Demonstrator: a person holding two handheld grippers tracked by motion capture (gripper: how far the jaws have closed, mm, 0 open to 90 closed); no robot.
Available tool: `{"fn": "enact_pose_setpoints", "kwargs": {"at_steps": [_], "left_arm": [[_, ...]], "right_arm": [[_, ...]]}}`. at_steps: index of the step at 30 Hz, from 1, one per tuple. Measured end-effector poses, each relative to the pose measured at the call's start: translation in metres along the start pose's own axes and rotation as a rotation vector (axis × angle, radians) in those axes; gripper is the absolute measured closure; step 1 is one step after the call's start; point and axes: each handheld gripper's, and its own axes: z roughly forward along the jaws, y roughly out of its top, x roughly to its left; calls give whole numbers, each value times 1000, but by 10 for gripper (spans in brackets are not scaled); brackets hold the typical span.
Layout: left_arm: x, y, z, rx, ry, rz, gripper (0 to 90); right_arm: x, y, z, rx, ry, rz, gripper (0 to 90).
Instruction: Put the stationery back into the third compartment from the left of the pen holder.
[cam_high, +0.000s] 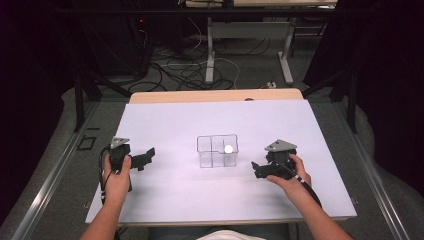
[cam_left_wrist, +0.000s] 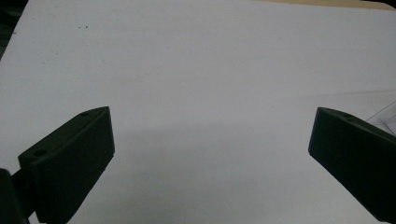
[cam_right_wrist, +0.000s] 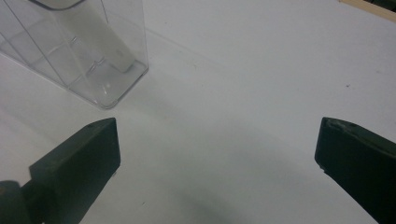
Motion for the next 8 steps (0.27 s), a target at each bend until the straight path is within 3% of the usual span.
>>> {"fn": "enact_pose_setpoints", "kwargs": {"at_steps": [8], "left_arm": [[1,-1,1,3,1,-9,3]], "right_arm": [[0,-2,3,17,1,-5,0]]}}
